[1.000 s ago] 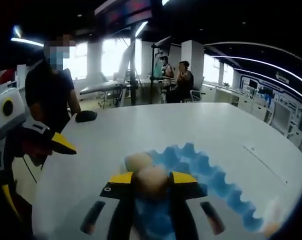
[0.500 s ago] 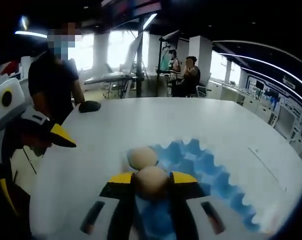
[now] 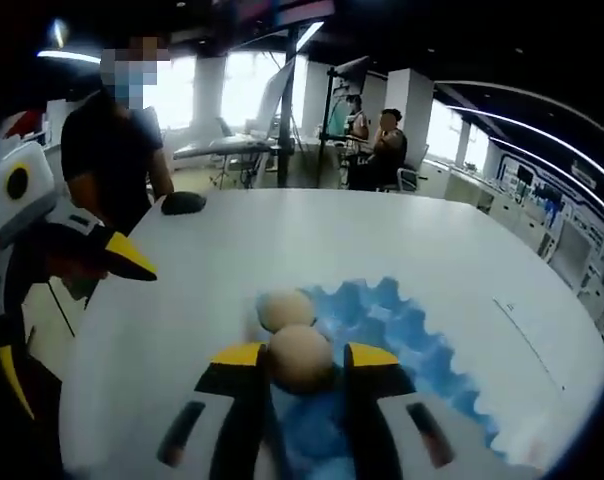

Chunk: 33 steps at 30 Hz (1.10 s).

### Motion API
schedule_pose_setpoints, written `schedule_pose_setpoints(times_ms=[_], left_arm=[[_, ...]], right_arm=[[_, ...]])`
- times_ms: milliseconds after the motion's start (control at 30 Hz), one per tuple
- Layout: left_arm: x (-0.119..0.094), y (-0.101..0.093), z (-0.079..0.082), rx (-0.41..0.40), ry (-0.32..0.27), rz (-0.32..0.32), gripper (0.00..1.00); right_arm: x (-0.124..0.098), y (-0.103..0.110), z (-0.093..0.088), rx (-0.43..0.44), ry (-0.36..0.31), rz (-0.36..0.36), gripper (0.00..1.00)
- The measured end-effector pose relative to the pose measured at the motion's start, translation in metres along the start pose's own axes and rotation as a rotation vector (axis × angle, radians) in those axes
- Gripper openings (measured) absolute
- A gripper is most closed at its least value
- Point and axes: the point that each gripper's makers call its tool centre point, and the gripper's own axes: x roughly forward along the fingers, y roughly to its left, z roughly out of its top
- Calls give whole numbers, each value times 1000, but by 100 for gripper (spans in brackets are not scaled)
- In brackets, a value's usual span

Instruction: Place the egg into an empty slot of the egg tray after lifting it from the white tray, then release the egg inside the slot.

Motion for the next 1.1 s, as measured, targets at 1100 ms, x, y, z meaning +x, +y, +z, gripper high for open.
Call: schedule_pose_setpoints(times_ms=[1100], left_arm=[[12, -26, 7, 32, 19, -60, 100]], right_arm=[[-82, -17, -20, 105, -56, -3, 31]])
